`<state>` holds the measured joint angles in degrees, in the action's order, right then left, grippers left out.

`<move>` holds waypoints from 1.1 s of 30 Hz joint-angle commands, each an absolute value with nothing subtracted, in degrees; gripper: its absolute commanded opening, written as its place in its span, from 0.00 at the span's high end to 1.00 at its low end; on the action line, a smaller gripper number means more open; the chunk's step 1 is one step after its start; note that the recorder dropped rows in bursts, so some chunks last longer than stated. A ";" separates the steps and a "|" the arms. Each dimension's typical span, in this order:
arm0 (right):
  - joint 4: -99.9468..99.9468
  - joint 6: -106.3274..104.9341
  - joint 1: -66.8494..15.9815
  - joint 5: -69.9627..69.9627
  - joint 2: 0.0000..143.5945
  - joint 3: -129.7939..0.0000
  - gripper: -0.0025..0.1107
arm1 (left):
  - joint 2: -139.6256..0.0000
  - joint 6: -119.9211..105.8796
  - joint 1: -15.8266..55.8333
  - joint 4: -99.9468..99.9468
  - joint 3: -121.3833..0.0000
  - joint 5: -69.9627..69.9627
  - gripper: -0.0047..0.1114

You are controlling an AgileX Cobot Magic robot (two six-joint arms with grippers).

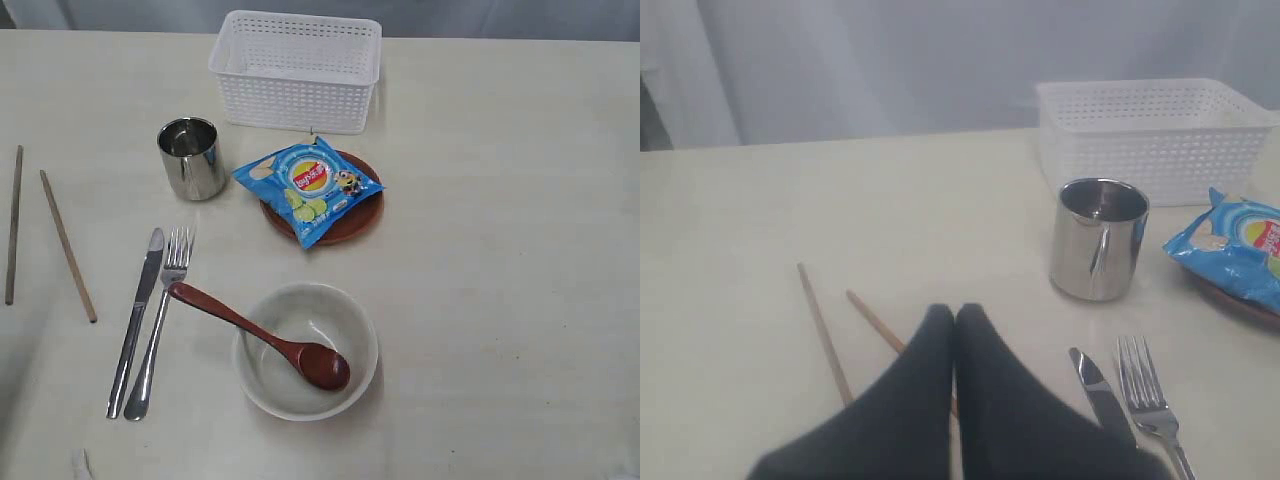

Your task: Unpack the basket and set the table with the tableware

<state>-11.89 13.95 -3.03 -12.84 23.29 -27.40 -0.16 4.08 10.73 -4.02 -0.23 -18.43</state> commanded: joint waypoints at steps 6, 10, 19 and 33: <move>-11.91 11.78 -2.79 -12.95 21.43 -27.29 0.98 | 0.00 4.08 10.59 -4.16 0.00 -18.26 0.96; -11.91 11.78 -2.79 -12.95 20.24 -27.29 0.98 | 0.00 4.08 10.59 -4.16 0.00 -18.26 0.96; -11.91 12.61 -2.91 -12.95 20.21 -27.29 0.98 | 0.00 4.08 10.59 -4.16 0.00 -18.26 0.96; -11.91 12.61 -2.91 -12.95 20.21 -27.29 0.98 | 0.00 4.08 10.59 -4.16 0.00 -18.26 0.96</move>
